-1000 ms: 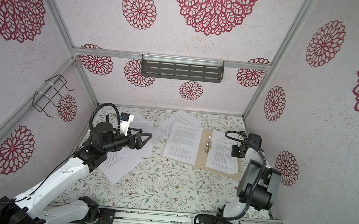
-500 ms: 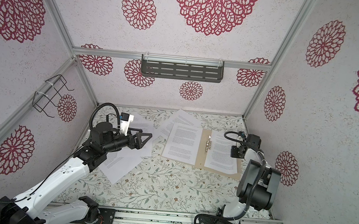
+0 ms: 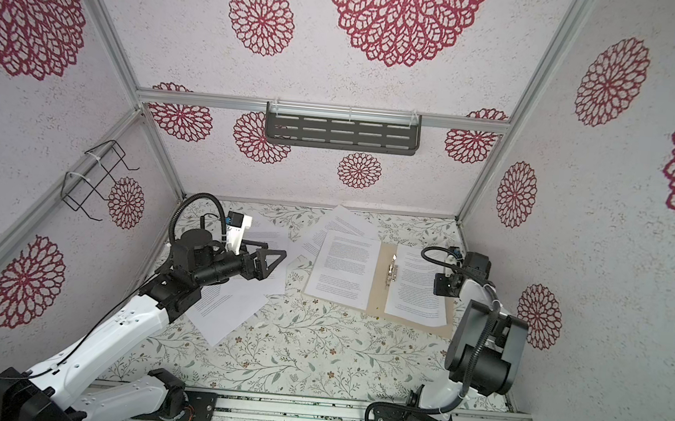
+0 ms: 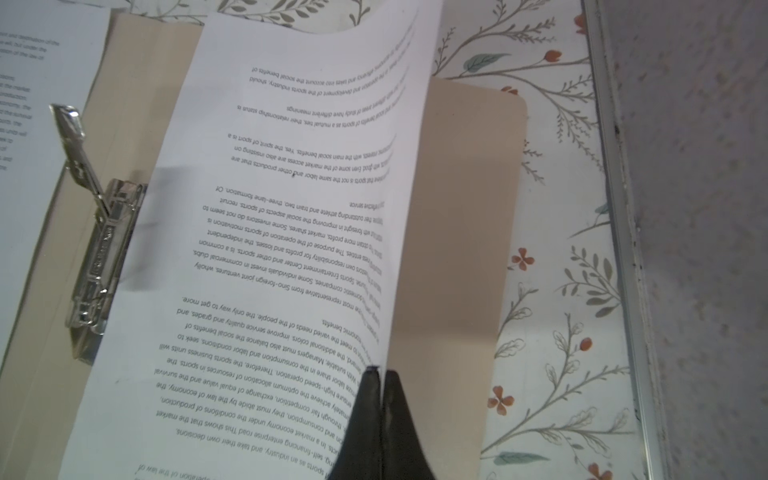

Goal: Put the files into the folder

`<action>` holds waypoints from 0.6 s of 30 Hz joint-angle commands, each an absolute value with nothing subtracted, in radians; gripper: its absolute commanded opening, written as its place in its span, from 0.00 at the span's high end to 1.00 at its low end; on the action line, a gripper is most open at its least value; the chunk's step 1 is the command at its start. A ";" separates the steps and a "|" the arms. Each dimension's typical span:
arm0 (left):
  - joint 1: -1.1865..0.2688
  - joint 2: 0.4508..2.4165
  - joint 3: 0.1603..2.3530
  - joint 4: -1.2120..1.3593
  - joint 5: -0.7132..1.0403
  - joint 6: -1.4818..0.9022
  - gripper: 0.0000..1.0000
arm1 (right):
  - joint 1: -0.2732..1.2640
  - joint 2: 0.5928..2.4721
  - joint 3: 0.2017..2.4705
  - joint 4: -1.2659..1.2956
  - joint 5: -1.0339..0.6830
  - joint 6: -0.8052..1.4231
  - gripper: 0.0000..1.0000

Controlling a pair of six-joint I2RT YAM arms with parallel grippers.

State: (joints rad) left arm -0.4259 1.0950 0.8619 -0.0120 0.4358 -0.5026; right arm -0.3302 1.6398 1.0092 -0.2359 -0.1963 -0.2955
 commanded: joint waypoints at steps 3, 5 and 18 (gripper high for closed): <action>-0.416 1.100 0.855 0.014 0.446 -0.496 0.03 | -0.323 1.639 1.034 -0.238 -0.203 -0.296 0.98; -0.416 1.101 0.855 0.013 0.445 -0.497 0.03 | -0.323 1.643 1.034 -0.237 -0.198 -0.295 0.93; -0.411 1.108 0.856 0.012 0.446 -0.494 0.03 | -0.321 1.702 1.058 -0.232 -0.160 -0.278 0.65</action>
State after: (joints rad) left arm -0.4206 1.1011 0.8619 -0.0120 0.4362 -0.5030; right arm -0.3279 1.6920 1.0210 -0.2356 -0.1780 -0.2863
